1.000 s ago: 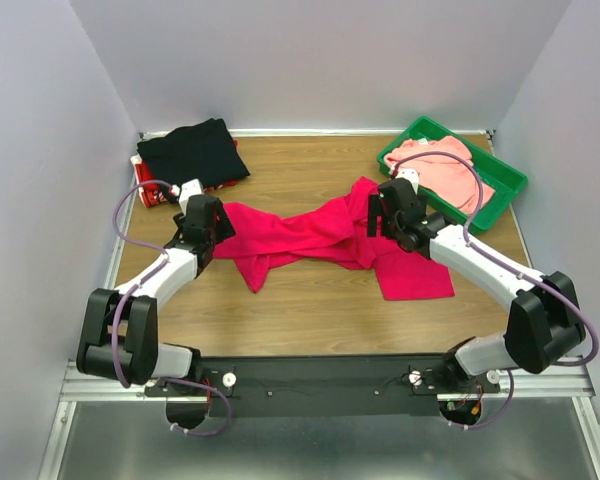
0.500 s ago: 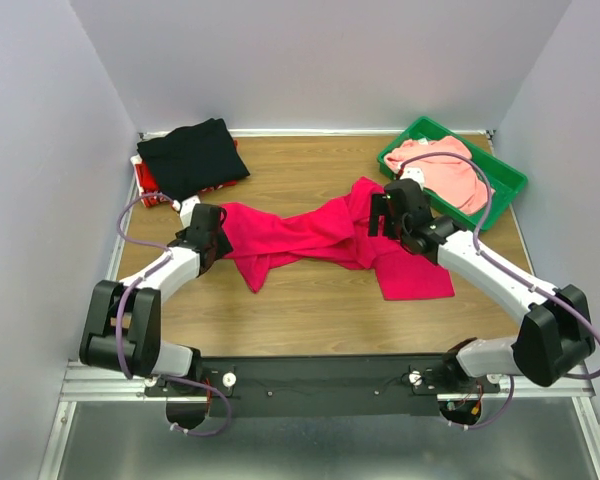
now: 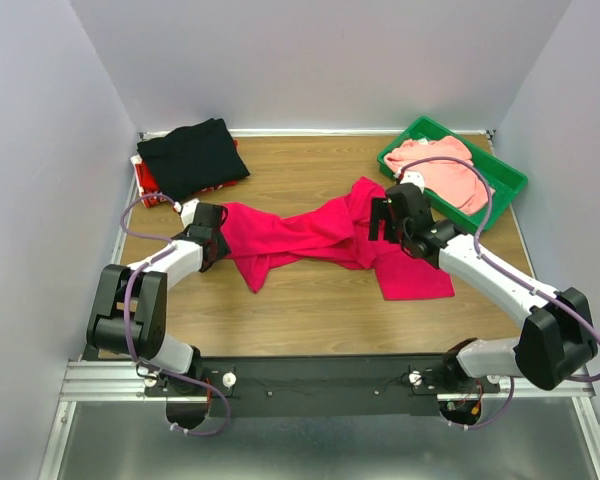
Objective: Fold and stack the t-shirts
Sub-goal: Flatten the tshirt out
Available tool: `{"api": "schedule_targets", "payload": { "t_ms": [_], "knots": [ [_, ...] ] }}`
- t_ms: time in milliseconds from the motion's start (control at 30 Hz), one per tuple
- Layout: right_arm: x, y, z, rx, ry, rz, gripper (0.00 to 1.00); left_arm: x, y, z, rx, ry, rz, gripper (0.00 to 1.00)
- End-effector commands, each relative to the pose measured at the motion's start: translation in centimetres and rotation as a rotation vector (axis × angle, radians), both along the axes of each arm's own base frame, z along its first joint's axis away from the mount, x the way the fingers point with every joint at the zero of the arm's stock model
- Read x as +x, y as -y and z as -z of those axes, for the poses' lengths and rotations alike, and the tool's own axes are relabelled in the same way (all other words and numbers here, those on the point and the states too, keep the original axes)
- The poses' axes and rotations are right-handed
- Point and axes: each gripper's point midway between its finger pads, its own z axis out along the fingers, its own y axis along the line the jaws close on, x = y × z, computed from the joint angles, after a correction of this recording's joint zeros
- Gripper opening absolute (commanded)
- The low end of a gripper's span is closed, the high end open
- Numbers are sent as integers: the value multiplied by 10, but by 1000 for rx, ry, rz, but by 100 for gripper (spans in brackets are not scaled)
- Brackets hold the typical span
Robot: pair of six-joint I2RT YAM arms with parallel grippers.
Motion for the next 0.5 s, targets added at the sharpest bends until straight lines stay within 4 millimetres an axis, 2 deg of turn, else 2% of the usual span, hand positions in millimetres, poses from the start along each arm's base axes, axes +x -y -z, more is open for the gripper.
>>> {"api": "schedule_targets", "payload": {
  "t_ms": [0, 133, 333, 367, 467],
  "knots": [
    [-1, -4, 0, 26, 5, -14, 95, 5, -12, -6, 17, 24, -38, 61],
    [-1, -2, 3, 18, 0, -8, 95, 5, -14, 3, 19, -3, -31, 58],
    [-1, 0, 1, 17, 6, -3, 95, 4, -13, 9, 20, -21, -14, 40],
    [-1, -1, 1, 18, 4, -3, 95, 4, -12, 9, 17, -21, -9, 34],
    [-4, -2, 6, 22, -9, -11, 95, 7, -7, 13, -1, -24, 22, 32]
  ]
}}
